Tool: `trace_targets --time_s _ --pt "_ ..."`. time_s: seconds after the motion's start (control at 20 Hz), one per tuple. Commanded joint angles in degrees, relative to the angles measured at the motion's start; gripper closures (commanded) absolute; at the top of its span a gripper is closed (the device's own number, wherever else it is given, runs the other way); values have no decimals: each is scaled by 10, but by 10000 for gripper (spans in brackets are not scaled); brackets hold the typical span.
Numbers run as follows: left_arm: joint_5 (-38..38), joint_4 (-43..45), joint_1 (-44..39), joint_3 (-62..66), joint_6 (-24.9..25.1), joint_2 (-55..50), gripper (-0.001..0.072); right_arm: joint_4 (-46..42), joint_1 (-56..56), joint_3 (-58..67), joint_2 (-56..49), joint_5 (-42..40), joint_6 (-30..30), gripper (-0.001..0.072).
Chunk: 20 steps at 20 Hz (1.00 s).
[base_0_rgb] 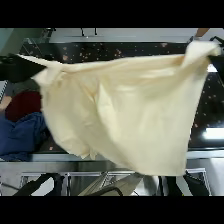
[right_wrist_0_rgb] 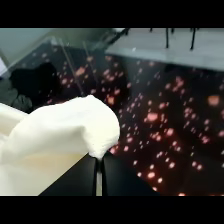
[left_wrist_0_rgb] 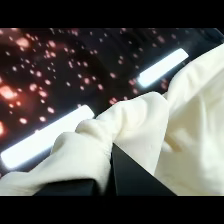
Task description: Fold the shirts.
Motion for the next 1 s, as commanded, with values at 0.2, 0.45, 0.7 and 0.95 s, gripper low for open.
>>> trace_targets --time_s 0.2,0.45,0.7,0.95 --pt "47 3 -58 7 54 -369 683 -14 91 -148 -334 -185 -61 693" --pt "31 3 -45 150 -17 -501 17 19 91 -126 -447 -227 -54 481" --pt "-114 55 7 219 -126 -487 21 -27 3 -90 -379 -120 24 268" --pt "-81 112 55 -92 -103 -335 22 -210 -125 -116 -295 14 99 284"
